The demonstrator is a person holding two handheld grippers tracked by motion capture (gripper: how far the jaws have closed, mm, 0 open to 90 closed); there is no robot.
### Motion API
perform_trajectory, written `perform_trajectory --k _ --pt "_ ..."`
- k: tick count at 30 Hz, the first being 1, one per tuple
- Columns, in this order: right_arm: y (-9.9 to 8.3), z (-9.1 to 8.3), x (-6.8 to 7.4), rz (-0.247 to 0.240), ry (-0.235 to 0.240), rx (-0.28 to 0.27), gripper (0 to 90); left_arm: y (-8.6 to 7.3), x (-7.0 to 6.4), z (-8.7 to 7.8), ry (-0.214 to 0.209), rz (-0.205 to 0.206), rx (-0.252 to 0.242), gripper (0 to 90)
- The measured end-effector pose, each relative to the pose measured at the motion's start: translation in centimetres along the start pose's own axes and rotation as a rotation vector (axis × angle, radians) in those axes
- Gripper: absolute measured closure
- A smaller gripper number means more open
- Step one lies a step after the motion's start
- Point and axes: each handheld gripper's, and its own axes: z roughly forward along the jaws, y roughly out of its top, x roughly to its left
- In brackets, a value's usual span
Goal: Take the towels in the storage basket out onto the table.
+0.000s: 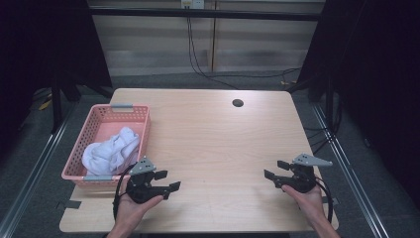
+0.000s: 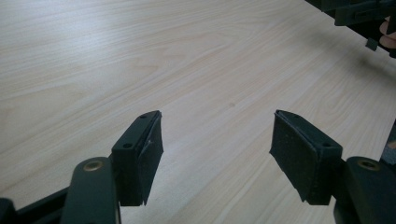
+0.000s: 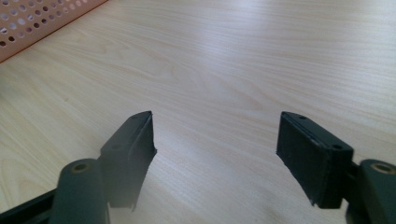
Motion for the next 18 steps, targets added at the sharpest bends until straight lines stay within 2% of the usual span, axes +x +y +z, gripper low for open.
perform_trajectory --k 3,7,9,13,14,16,18 --pt "0.0 0.0 0.1 0.005 0.011 0.000 25.2 0.0 0.1 -0.1 0.004 -0.001 -0.002 34.0" --pt "-0.2 0.0 0.6 -0.014 0.025 0.014 24.0 0.0 0.3 -0.1 0.012 -0.007 0.008 33.4" --pt "0.0 0.1 1.0 -0.031 0.031 0.006 23.1 0.0 0.2 -0.1 0.004 -0.004 0.010 31.9" --pt "0.3 0.2 1.2 -0.043 0.039 0.007 22.0 -0.1 -0.3 0.0 0.031 0.021 0.042 31.5" --pt "0.4 0.2 1.3 -0.052 0.044 0.006 21.8 0.0 -0.5 -0.6 0.036 0.034 0.047 30.3" --pt "0.4 0.2 1.3 -0.056 0.044 0.004 21.7 0.2 -0.6 -1.0 0.046 0.033 0.043 29.3" --pt "0.4 0.4 1.3 -0.058 0.047 0.010 20.8 0.8 -0.4 -2.5 0.066 0.028 0.025 26.5"
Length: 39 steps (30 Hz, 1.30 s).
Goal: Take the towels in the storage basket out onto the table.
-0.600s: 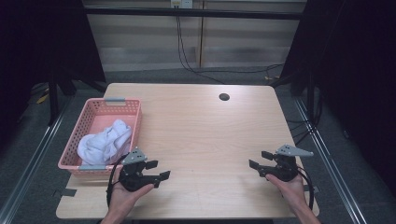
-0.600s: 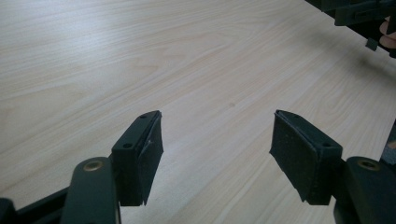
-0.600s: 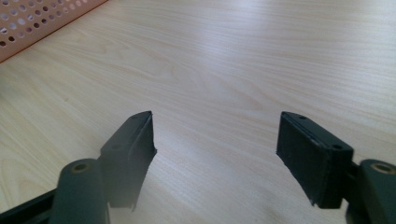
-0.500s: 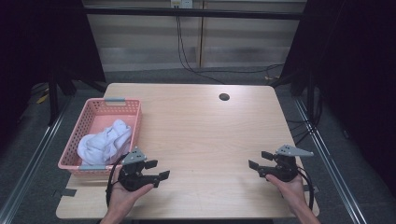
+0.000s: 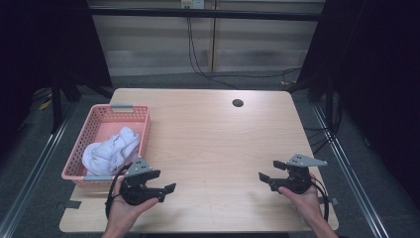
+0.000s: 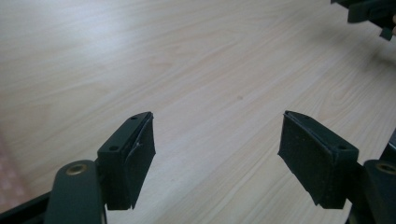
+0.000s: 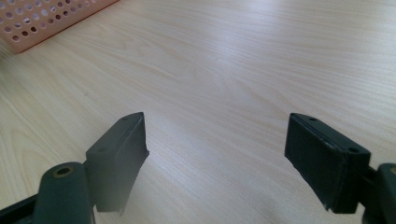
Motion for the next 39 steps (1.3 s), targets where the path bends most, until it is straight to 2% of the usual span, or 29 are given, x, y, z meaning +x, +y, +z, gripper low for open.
perform_trajectory --k 1,2,3,4,5,6,7,10,11,12,13,14,19,20,22,23,24,28,29,30,31,32,36,39 --pt "0.0 0.0 0.0 0.000 0.000 0.000 20.8 0.0 0.0 0.0 0.000 0.000 0.000 26.8" --pt "0.0 0.2 0.0 -0.003 0.004 0.004 20.7 0.6 0.5 -1.1 -0.001 0.010 0.010 27.2" --pt "0.0 0.2 0.0 -0.003 0.004 0.004 20.7 0.6 0.5 -1.1 -0.001 0.010 0.010 26.7" --pt "0.1 0.4 0.0 -0.006 0.012 0.013 20.2 1.3 1.3 -2.1 0.001 0.011 0.024 25.5" --pt "0.1 0.4 0.0 -0.006 0.012 0.013 20.2 1.3 1.3 -2.1 0.001 0.011 0.024 24.6" --pt "0.2 0.7 0.0 -0.006 0.015 0.018 19.6 1.9 2.2 -2.7 0.019 -0.001 0.016 24.1" --pt "0.2 0.8 0.0 -0.003 0.018 0.026 19.4 1.9 2.2 -2.7 0.019 -0.001 0.016 22.8" --pt "0.3 1.2 0.2 -0.012 0.028 0.034 18.5 2.6 4.1 -4.3 0.057 -0.030 -0.023 20.5" --pt "0.3 1.2 0.2 -0.012 0.028 0.034 18.5 2.6 4.1 -4.3 0.057 -0.030 -0.023 19.4" --pt "0.4 1.3 0.3 -0.013 0.030 0.031 17.9 2.7 5.0 -5.0 0.056 -0.033 -0.032 16.8" --pt "0.4 1.3 0.3 -0.015 0.032 0.032 17.9 2.7 5.0 -5.0 0.056 -0.033 -0.032 17.2" --pt "0.4 1.4 0.3 -0.013 0.036 0.036 18.0 2.8 5.6 -5.5 0.083 -0.048 -0.029 17.4" --pt "0.5 1.5 0.4 -0.027 0.042 0.044 16.8 3.2 7.4 -6.3 0.128 -0.055 0.006 17.7" --pt "0.5 1.4 0.4 -0.032 0.045 0.037 16.7 3.4 8.0 -6.5 0.156 -0.053 0.019 18.1" --pt "0.5 1.4 0.4 -0.030 0.045 0.037 16.7 3.8 9.0 -6.8 0.175 -0.060 0.033 17.6" --pt "0.5 1.4 0.4 -0.027 0.047 0.043 16.7 3.8 9.0 -6.8 0.175 -0.060 0.033 16.9" --pt "0.5 1.5 0.4 -0.025 0.044 0.043 16.8 4.0 9.9 -6.8 0.186 -0.069 0.058 16.9" --pt "0.5 1.5 0.4 -0.028 0.043 0.035 16.9 4.1 11.9 -6.6 0.211 -0.091 0.120 16.7" --pt "0.5 1.5 0.4 -0.028 0.043 0.035 16.9 4.1 11.9 -6.6 0.211 -0.091 0.120 17.0" --pt "0.5 1.5 0.5 -0.027 0.042 0.036 16.9 4.0 12.8 -6.4 0.247 -0.109 0.129 17.2" --pt "0.5 1.5 0.5 -0.027 0.042 0.036 16.9 4.0 12.8 -6.4 0.247 -0.109 0.129 17.3" --pt "0.5 1.5 0.5 -0.029 0.040 0.038 16.9 4.0 13.7 -6.2 0.266 -0.127 0.148 17.3" --pt "0.5 1.7 0.4 -0.033 0.040 0.041 16.9 3.9 14.9 -5.3 0.259 -0.135 0.195 16.8" --pt "0.5 1.7 0.4 -0.031 0.042 0.045 16.9 3.9 15.3 -4.6 0.265 -0.149 0.214 16.8"
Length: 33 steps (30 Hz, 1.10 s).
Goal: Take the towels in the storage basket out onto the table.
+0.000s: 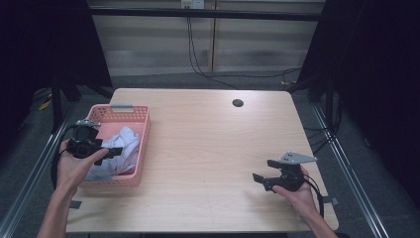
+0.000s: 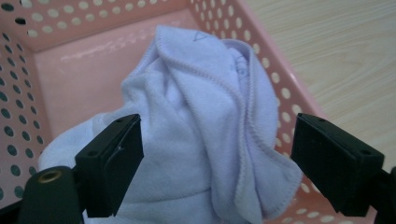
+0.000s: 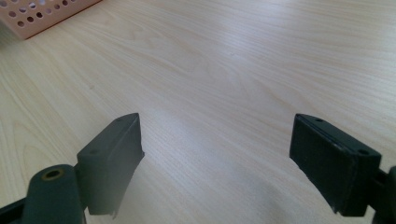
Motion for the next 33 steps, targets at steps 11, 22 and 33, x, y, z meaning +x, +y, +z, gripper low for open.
perform_trajectory --k 11,22,33 --pt "0.0 0.2 0.3 -0.012 0.035 0.000 17.0 1.1 0.9 2.9 0.027 0.034 0.131 15.9" --pt "0.0 0.2 0.3 -0.009 0.051 0.002 17.8 0.8 1.7 4.9 0.088 0.060 0.258 0.0" --pt "0.0 0.3 0.3 -0.009 0.058 0.010 17.9 0.7 1.5 6.7 0.042 0.054 0.347 0.0"
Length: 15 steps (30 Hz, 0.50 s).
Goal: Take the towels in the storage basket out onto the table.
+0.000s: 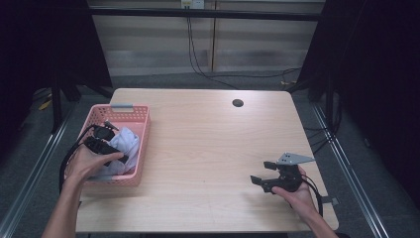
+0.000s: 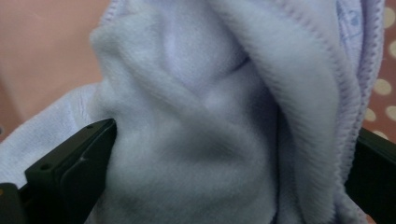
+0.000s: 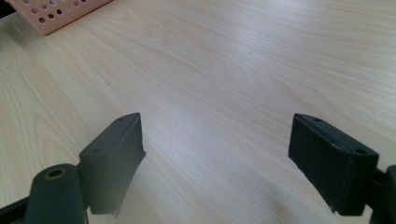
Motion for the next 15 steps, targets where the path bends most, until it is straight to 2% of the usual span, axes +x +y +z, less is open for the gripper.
perform_trajectory --k 4,10,12,14,15 --pt "0.0 -0.2 0.1 -0.015 0.008 -0.002 17.9 0.0 -0.2 0.6 -0.011 0.000 0.014 0.0" --pt "0.0 0.0 0.1 -0.009 0.007 0.003 18.0 0.4 -0.2 1.2 -0.028 0.005 0.073 0.0" --pt "0.0 -0.1 0.2 -0.017 0.010 0.003 18.2 0.5 -0.3 1.5 -0.027 0.024 0.114 0.0" --pt "0.0 -0.1 0.2 -0.013 0.011 0.004 18.2 0.7 -0.5 1.8 -0.015 0.017 0.124 1.6" --pt "0.0 -0.1 0.1 -0.015 0.009 0.004 18.2 0.8 -0.6 1.9 -0.014 0.034 0.137 2.9"
